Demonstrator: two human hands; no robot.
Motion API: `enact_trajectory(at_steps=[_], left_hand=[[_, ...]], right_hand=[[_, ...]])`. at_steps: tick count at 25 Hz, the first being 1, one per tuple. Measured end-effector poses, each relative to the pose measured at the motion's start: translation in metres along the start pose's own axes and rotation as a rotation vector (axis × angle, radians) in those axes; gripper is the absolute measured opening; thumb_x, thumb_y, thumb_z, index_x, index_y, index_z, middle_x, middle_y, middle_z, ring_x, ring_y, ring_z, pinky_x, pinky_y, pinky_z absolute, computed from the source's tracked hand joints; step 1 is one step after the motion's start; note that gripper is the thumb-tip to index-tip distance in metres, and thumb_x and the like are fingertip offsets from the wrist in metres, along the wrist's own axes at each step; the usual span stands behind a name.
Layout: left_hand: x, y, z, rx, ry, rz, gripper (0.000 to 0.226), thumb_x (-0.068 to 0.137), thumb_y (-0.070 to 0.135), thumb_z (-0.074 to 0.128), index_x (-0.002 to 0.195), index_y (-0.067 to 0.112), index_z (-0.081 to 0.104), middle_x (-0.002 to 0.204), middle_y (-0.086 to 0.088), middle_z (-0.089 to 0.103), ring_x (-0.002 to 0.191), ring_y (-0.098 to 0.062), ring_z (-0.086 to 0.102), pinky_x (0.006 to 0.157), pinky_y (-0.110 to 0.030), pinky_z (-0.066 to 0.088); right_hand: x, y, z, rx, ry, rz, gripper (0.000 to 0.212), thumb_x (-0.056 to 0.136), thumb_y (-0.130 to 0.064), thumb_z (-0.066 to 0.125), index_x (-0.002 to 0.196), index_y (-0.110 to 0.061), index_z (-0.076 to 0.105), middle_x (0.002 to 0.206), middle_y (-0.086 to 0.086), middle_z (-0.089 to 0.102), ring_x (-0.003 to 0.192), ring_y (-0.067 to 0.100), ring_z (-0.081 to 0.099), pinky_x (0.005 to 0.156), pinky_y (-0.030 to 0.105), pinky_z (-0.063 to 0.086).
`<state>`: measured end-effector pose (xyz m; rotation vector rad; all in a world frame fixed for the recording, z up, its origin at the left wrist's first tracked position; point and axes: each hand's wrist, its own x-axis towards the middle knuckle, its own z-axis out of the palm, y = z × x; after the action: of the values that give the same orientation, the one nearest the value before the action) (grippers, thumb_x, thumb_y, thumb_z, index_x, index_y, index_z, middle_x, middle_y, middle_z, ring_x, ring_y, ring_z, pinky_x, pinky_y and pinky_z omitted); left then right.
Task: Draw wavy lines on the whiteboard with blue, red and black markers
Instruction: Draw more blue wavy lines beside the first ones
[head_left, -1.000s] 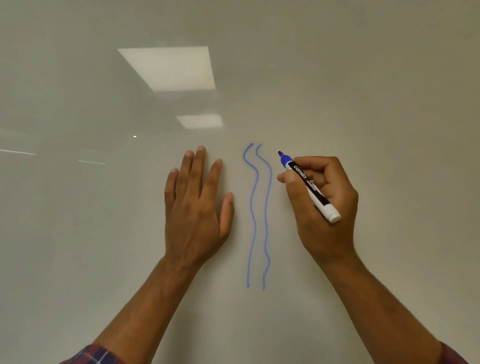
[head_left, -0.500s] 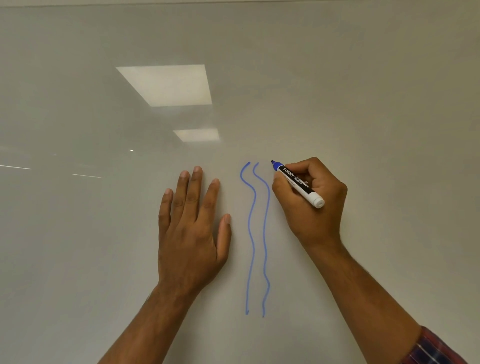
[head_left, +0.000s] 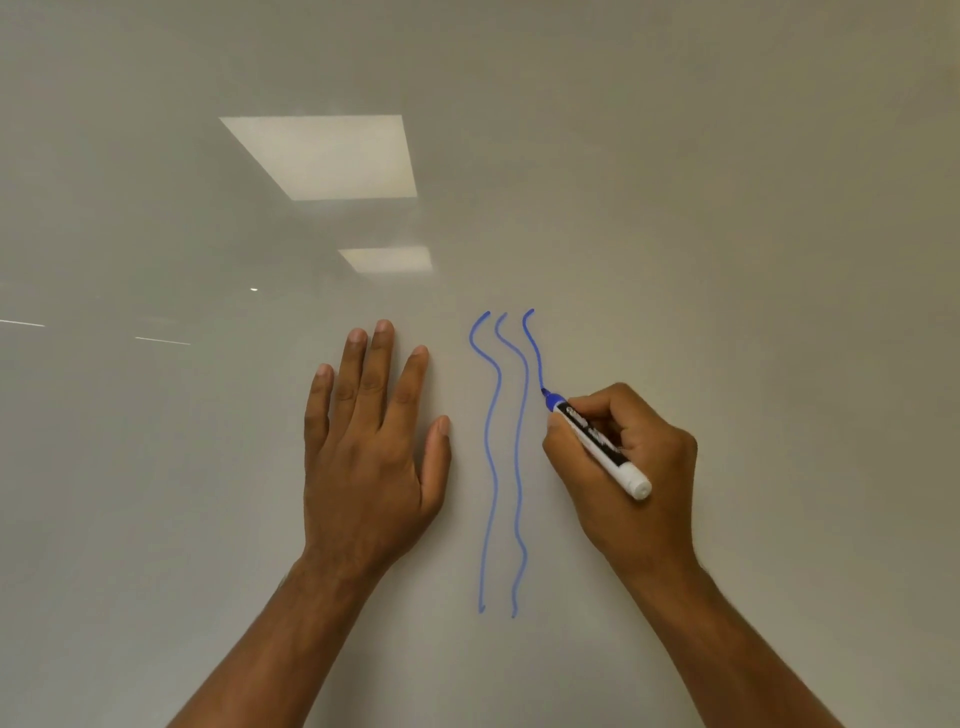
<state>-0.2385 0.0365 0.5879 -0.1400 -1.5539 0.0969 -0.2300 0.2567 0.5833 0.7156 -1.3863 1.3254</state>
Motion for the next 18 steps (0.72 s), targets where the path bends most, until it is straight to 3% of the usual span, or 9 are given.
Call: enact_trajectory(at_steps=[3,6,9,13,14,18], left_hand=[[0.0,0.0,-0.001,-0.011,-0.009,-0.002,0.063,0.104,0.036,0.049,0.161,0.012,0.041,0.174,-0.014,0.023,0.163,-0.03,0.018,0.128,-0.058,0.023],[0.0,0.001,0.0,-0.011,-0.004,0.0,0.062,0.104,0.036,0.05,0.16,0.011,0.042,0.174,-0.015,0.024,0.163,-0.031,0.018,0.128,-0.058,0.023],[0.0,0.001,0.0,-0.015,-0.012,-0.004,0.062,0.105,0.036,0.049,0.161,0.011,0.041,0.174,-0.016,0.023,0.163,-0.032,0.017,0.128,-0.058,0.022],[-0.001,0.0,0.0,-0.011,-0.025,-0.005,0.062,0.105,0.036,0.049,0.161,0.011,0.04,0.174,-0.016,0.022,0.163,-0.032,0.016,0.129,-0.057,0.019],[-0.002,0.001,-0.001,-0.014,-0.026,-0.005,0.062,0.106,0.036,0.048,0.161,0.011,0.04,0.174,-0.016,0.022,0.163,-0.032,0.016,0.13,-0.057,0.019],[-0.003,0.001,-0.003,-0.008,-0.034,0.003,0.061,0.105,0.035,0.049,0.161,0.011,0.04,0.174,-0.016,0.022,0.163,-0.032,0.016,0.129,-0.058,0.02]], right_hand=[[-0.045,0.01,-0.013,-0.001,-0.005,0.088,0.022,0.082,-0.002,0.077,0.071,-0.015,0.064,0.056,0.002,0.058,0.048,0.009,0.048,0.046,0.028,0.038],[-0.089,0.023,-0.023,-0.072,-0.043,0.1,0.011,0.08,-0.013,0.073,0.075,-0.02,0.067,0.059,-0.002,0.06,0.048,0.01,0.052,0.046,0.023,0.042],[-0.121,0.037,-0.025,-0.287,-0.061,0.05,0.006,0.077,-0.017,0.075,0.079,-0.02,0.07,0.065,-0.008,0.062,0.057,0.011,0.059,0.051,0.029,0.049],[-0.141,0.043,-0.028,-0.295,-0.127,0.033,0.009,0.08,-0.028,0.069,0.077,-0.02,0.07,0.065,-0.01,0.063,0.062,0.009,0.058,0.054,0.018,0.047],[-0.143,0.041,-0.03,-0.284,-0.143,0.059,0.005,0.08,-0.025,0.07,0.077,-0.022,0.069,0.065,-0.011,0.063,0.062,0.009,0.059,0.054,0.019,0.047],[-0.131,0.031,-0.042,-0.077,-0.078,0.266,0.025,0.081,-0.002,0.081,0.069,-0.018,0.067,0.055,-0.003,0.061,0.046,0.004,0.051,0.045,0.019,0.041]])
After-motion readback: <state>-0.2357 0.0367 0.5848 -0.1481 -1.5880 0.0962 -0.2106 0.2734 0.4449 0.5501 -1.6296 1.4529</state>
